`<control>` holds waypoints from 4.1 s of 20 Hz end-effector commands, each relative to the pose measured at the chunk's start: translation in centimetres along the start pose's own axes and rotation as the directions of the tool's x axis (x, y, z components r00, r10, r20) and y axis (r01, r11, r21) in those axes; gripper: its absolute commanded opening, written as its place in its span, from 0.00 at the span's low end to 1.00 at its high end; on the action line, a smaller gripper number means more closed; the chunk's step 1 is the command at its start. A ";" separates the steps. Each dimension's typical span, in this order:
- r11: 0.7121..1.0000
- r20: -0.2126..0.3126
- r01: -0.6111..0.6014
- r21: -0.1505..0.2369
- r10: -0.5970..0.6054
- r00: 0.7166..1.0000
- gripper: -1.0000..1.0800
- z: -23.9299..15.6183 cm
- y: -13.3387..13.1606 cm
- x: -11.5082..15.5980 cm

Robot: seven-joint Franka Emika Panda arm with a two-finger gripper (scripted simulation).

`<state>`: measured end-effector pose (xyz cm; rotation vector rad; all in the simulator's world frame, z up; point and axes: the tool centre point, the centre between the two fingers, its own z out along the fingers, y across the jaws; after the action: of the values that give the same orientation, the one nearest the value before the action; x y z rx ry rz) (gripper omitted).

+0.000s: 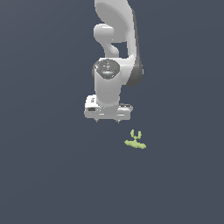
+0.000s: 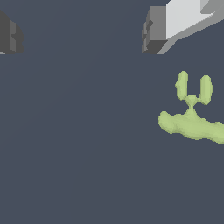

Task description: Pick up the object and move it to a goal position.

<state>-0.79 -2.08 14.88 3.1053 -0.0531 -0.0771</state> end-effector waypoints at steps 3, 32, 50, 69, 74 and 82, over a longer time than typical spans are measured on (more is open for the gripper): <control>1.000 0.004 -0.002 -0.001 0.002 1.000 0.96 0.1 0.1 -0.1; 0.992 -0.009 -0.123 0.010 0.123 0.992 0.96 4.9 -8.2 2.2; 0.980 -0.040 -0.194 0.044 0.196 0.980 0.96 8.0 -15.6 3.1; 0.979 -0.041 -0.197 0.045 0.199 0.979 0.00 13.0 -15.8 3.4; 0.979 -0.041 -0.197 0.045 0.199 0.979 0.00 13.0 -15.8 3.4; 0.979 -0.041 -0.198 0.045 0.200 0.979 0.00 12.5 -15.2 3.5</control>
<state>2.50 12.90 1.39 3.1201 -0.3658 -0.0011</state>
